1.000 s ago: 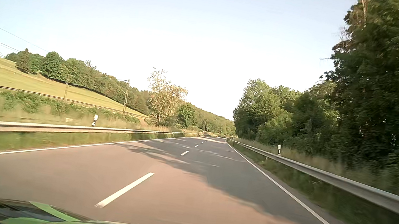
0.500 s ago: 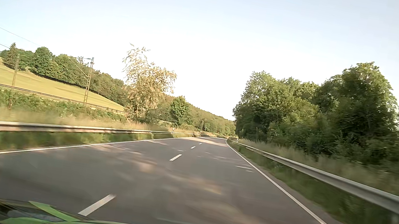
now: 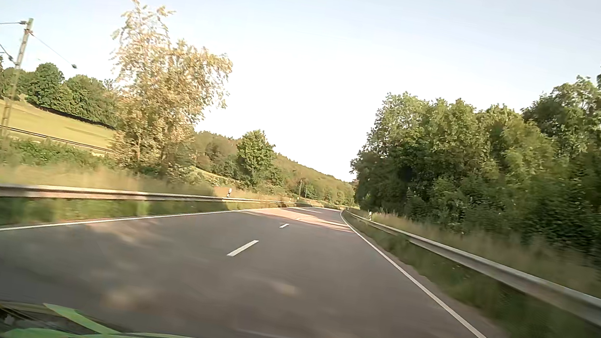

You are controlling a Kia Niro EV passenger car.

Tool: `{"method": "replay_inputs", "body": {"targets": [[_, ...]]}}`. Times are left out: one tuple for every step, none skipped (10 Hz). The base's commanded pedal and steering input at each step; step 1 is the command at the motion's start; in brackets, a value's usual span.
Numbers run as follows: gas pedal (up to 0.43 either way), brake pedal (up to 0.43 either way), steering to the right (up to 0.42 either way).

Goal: Follow the waypoints while adhering to traffic rules and regulations

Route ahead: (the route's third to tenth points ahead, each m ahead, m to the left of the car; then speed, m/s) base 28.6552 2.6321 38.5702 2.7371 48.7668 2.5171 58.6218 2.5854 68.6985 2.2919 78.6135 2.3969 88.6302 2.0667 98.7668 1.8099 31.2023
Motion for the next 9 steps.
{"method": "replay_inputs", "body": {"targets": [[0.169,0.000,0.001],[0.157,0.000,0.001],[0.157,0.000,0.001],[0.157,0.000,0.001],[0.157,0.000,0.001],[0.157,0.000,0.001],[0.157,0.000,0.001],[0.150,0.000,0.001],[0.150,0.000,0.001]]}}
